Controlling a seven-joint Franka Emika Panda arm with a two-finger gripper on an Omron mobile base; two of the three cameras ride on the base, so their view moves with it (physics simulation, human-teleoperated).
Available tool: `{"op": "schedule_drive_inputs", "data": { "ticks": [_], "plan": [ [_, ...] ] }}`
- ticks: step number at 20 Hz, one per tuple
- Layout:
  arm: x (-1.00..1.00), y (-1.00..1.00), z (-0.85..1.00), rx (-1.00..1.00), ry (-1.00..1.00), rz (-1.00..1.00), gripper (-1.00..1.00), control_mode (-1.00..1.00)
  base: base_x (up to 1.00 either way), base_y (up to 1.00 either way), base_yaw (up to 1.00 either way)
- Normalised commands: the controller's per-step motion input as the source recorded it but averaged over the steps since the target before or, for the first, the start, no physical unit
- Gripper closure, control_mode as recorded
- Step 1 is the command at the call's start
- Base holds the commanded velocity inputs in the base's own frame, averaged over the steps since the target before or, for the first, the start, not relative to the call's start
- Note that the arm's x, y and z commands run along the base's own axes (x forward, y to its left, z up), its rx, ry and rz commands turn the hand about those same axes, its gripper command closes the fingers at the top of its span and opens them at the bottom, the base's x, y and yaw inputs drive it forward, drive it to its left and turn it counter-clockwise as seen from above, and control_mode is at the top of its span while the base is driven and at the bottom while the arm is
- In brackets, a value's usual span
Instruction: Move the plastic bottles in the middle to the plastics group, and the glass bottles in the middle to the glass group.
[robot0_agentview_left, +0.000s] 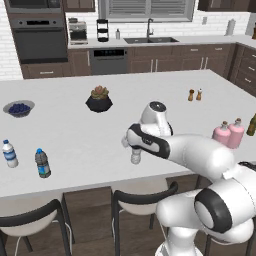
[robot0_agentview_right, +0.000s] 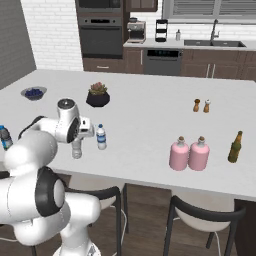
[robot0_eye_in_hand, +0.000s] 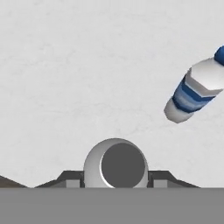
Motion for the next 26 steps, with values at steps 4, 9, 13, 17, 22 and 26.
{"op": "schedule_drive_inputs", "data": {
  "ticks": [4, 9, 13, 17, 22, 26],
  "plan": [
    [0.00, 1.00, 0.21, 0.00, 0.00, 0.08, 1.00, -1.00, 0.00, 0.00, 0.00],
    [-0.01, 0.93, 0.04, 0.00, 0.00, 0.09, 1.00, -1.00, 0.00, 0.00, 0.00],
    [-0.01, 0.70, 0.00, 0.00, 0.00, 0.13, 1.00, -1.00, 0.00, 0.00, 0.00],
    [0.00, 0.49, 0.00, 0.00, -0.01, 0.07, 1.00, -1.00, 0.00, 0.00, 0.00],
    [0.00, 0.49, 0.00, 0.00, -0.01, 0.04, 1.00, -1.00, 0.00, 0.00, 0.00],
    [0.00, 0.56, 0.00, 0.00, 0.00, 0.04, 1.00, -1.00, 0.00, 0.00, 0.00]
  ]
}}
